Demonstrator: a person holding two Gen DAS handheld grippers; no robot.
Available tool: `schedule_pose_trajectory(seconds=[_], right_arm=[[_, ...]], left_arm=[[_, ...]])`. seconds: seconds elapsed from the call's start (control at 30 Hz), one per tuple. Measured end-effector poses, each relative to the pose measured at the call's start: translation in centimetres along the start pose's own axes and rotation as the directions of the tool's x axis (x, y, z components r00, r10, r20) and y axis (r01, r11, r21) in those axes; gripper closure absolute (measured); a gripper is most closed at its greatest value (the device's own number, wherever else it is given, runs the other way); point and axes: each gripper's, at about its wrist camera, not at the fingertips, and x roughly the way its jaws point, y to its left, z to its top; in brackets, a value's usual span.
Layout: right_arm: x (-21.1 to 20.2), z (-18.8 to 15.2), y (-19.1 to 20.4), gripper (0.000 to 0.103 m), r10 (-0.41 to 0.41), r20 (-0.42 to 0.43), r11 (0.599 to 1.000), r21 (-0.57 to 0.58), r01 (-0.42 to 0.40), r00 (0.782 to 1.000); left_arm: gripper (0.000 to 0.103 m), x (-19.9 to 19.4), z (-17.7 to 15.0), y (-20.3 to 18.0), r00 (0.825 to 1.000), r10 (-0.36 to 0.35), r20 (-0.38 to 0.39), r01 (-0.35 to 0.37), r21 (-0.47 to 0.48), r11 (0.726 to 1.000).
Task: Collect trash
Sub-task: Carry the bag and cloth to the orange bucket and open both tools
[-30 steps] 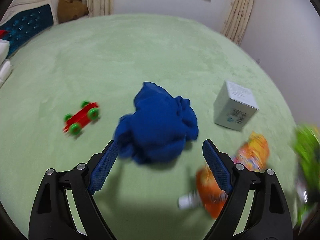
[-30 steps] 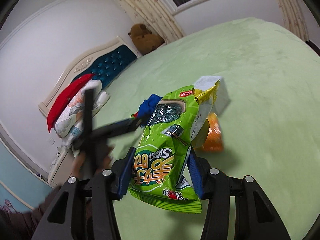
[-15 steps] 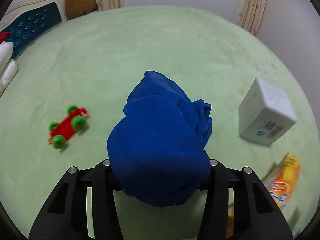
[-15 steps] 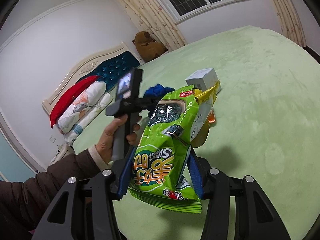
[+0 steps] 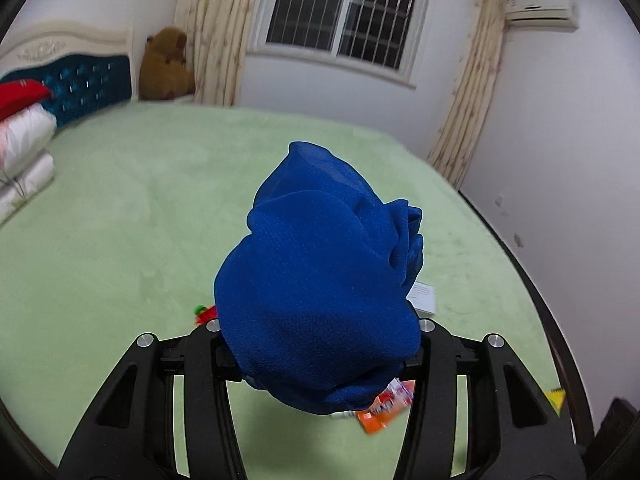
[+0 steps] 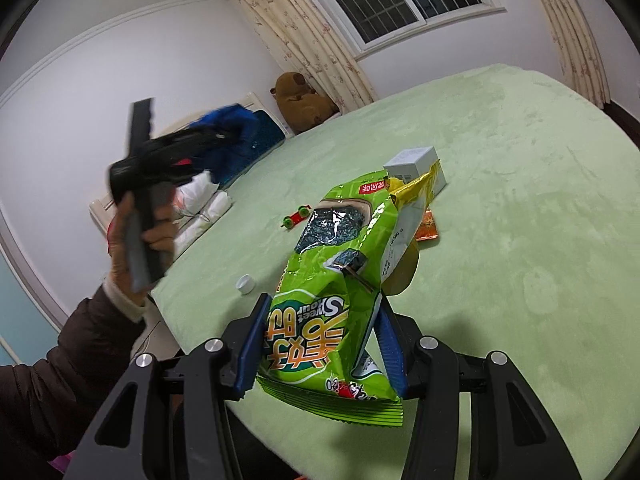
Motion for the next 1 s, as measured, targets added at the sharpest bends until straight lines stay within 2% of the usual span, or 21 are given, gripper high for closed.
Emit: schedule_pose_trajectory(seconds=[0.1, 0.23, 0.43, 0.67, 0.8, 1.0], right_arm=[[-1.1, -0.7, 0.9, 0.053, -0.009, 0.003, 1.000, -0.020, 0.009, 1.000], [-2.6, -1.6, 1.9, 0.053, -0.019, 0.004, 0.999, -0.036, 0.019, 1.000], [-4.2, -3.2, 3.4, 0.053, -0.031, -0.007, 0.997, -0.068, 0.031, 0.999], [-5.1, -4.8, 4.7, 0.053, -0.034, -0.029, 0.995, -0.095, 0.031, 0.999], [-5.4, -5.9, 5.5, 0.053, -0.040, -0.047, 0.993, -0.112, 0.034, 0.998], [-5.6, -8.4, 6.1, 0.053, -0.059, -0.108, 0.991, -0.129, 0.045, 0.992]], left_arm=[[0.056, -3.3, -1.3, -1.5, 0.999, 0.002, 0.034, -0.003, 0.046, 0.999], [0.056, -7.0, -4.7, -3.4, 0.998, -0.034, 0.048, 0.030, 0.080, 0.996], [0.056, -9.9, -10.6, -5.1, 0.996, -0.091, -0.016, 0.091, 0.069, 0.993], [0.056, -11.8, -15.4, -6.5, 0.996, -0.061, -0.060, 0.069, 0.140, 0.988], [0.056, -12.9, -17.1, -6.1, 0.994, -0.068, -0.089, 0.079, 0.134, 0.988], [0.056, -13.2, -21.7, -6.1, 0.983, -0.068, -0.171, 0.090, 0.122, 0.988]])
